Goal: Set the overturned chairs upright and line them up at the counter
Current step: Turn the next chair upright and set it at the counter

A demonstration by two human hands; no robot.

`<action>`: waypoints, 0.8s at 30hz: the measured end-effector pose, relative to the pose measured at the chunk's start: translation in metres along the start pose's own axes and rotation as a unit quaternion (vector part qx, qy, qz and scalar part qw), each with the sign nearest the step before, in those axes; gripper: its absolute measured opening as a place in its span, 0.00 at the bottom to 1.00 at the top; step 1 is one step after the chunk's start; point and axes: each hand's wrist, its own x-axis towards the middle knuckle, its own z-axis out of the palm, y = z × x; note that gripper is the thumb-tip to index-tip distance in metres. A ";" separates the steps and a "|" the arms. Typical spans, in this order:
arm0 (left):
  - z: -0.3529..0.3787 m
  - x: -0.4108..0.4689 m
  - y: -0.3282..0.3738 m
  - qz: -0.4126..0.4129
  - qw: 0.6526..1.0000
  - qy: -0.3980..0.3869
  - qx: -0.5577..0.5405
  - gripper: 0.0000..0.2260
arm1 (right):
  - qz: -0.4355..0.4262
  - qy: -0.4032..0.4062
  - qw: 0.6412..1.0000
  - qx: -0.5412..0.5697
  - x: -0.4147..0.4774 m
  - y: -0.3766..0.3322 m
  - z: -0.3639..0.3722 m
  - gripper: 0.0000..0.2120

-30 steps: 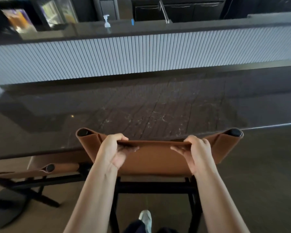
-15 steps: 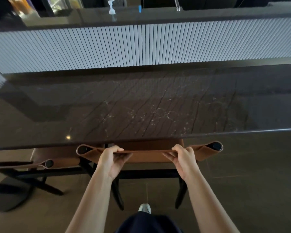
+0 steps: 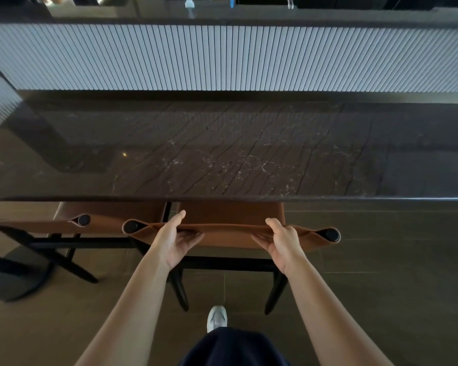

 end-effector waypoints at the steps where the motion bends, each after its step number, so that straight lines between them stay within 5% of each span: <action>1: -0.001 0.000 0.001 -0.003 1.000 -0.002 0.001 0.10 | 0.001 0.006 1.000 -0.004 -0.001 0.000 0.000 0.15; 7: -0.003 0.004 0.008 -0.015 0.999 -0.010 0.033 0.27 | 0.026 0.044 0.997 -0.065 0.004 -0.004 0.005 0.36; 10: -0.003 0.008 0.014 -0.033 0.998 -0.007 0.046 0.32 | 0.033 0.071 0.994 -0.071 0.004 -0.008 0.013 0.28; 24: 0.003 0.008 0.023 -0.105 0.989 -0.013 0.105 0.25 | 0.039 0.132 0.990 -0.004 0.004 -0.010 0.027 0.11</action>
